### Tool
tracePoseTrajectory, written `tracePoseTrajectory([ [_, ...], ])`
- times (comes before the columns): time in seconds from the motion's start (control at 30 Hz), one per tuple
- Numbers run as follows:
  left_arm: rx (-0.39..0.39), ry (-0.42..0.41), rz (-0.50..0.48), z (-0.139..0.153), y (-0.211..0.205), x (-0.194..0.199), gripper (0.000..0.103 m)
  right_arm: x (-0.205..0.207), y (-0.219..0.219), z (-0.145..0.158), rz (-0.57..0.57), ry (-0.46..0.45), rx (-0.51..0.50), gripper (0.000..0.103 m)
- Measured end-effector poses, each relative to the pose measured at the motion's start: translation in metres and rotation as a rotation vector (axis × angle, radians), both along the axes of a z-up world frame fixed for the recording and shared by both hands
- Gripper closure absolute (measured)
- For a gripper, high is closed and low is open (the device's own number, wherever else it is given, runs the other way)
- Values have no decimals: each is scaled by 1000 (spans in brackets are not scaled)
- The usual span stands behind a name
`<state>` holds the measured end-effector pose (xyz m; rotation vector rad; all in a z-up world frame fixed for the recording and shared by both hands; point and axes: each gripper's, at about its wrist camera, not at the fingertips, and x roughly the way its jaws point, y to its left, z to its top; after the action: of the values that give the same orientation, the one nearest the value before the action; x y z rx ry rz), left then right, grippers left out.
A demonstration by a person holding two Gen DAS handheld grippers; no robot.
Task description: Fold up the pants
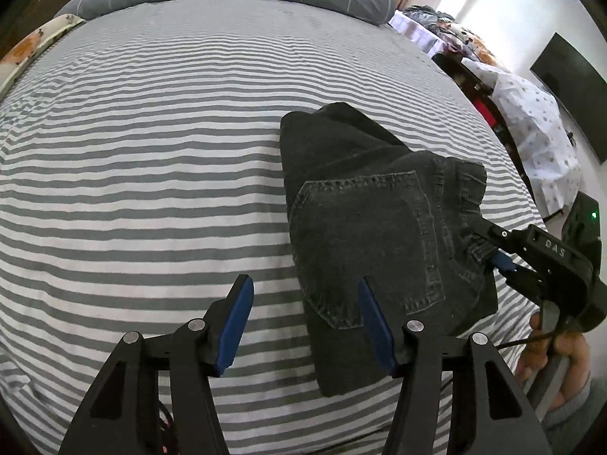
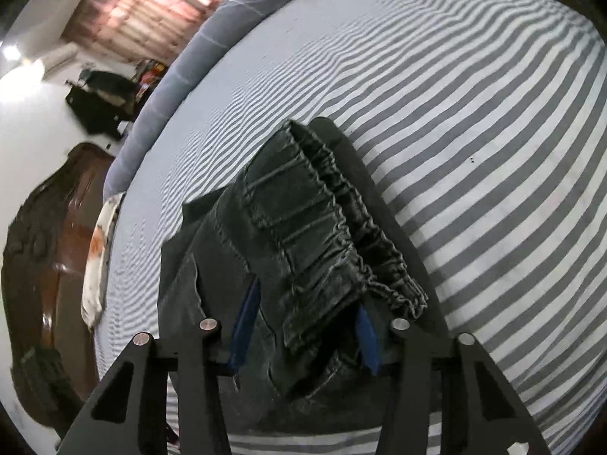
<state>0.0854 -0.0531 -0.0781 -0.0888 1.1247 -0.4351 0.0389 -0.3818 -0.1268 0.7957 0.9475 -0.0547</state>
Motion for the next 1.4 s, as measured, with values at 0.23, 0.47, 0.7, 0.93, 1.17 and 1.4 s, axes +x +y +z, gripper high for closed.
tracePoseTrajectory([
  [0.23, -31, -49, -32, 16, -15, 0, 45, -19, 3, 45, 13, -88, -109, 93],
  [0.47, 12, -71, -168, 9, -49, -15, 45, -41, 2, 27, 5, -33, -181, 93],
  [0.7, 199, -89, -228, -21, -73, -20, 45, -31, -1, -2, 24, 21, -172, 92],
  [0.93, 206, -89, -227, -24, -75, -19, 45, -37, -2, -3, 26, 15, -164, 91],
  [1.17, 218, -95, -222, -20, -78, -22, 44, -44, 7, 7, 38, 8, -191, 74],
  [1.4, 206, -61, -220, -23, -69, -40, 44, -58, 21, 9, 60, 42, -302, 54],
])
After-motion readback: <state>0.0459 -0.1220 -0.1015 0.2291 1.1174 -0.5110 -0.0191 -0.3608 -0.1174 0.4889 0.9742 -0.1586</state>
